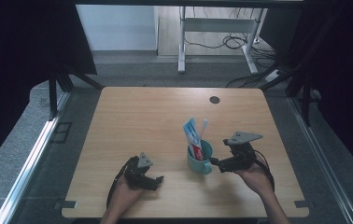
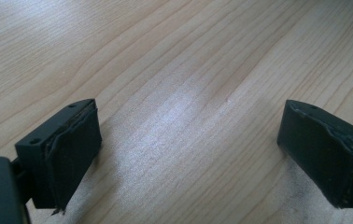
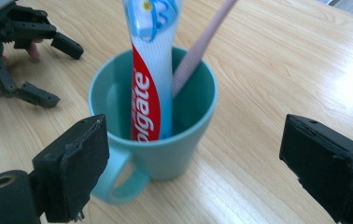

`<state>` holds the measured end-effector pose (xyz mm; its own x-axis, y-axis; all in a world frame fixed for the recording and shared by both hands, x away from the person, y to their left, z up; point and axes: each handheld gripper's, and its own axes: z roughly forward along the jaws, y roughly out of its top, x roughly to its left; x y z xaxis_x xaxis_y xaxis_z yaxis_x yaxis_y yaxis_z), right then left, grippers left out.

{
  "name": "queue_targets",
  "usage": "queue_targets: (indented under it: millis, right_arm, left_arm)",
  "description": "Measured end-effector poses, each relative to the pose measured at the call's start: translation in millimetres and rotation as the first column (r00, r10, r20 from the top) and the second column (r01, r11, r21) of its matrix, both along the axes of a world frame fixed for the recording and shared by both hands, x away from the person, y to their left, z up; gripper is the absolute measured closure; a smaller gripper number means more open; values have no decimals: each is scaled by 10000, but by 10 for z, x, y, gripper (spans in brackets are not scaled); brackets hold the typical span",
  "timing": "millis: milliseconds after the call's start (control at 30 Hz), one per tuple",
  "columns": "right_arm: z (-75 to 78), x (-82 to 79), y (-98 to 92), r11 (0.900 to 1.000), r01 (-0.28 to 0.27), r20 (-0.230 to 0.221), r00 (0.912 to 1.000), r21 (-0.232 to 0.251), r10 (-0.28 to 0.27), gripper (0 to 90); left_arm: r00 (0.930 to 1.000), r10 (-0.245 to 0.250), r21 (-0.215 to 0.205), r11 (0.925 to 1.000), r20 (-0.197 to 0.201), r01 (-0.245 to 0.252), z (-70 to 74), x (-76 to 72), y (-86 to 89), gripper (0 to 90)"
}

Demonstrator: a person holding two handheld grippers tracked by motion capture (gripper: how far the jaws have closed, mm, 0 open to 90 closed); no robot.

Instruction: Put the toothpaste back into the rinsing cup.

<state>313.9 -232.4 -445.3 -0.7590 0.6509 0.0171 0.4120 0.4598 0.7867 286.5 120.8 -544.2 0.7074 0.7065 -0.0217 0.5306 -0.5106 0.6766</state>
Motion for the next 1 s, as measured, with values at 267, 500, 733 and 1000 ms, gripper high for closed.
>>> queue_targets:
  millis: [267, 500, 733, 1000]
  right_arm:
    - [-71, -46, -136, 9996, 227, -19, 9997, -141, -227, 80]
    - [-140, -112, -252, 9986, 475, 71, 9989, -248, -474, 81]
    - [-231, -154, -305, 9973, 643, 60, 9979, -351, -641, 83]
    - [-444, -189, -369, 9962, 778, -132, 9968, -399, -784, 88]
  left_arm:
    - [10000, 8, -15, 10000, -21, -8, 1, -1, -1, 61]
    - [10000, 15, -15, 10000, -7, -15, -1, -1, -1, 61]
    - [10000, -2, -1, 10000, -10, 2, 0, -1, 0, 61]
    - [10000, 0, -6, 10000, -9, 0, 0, -1, -1, 61]
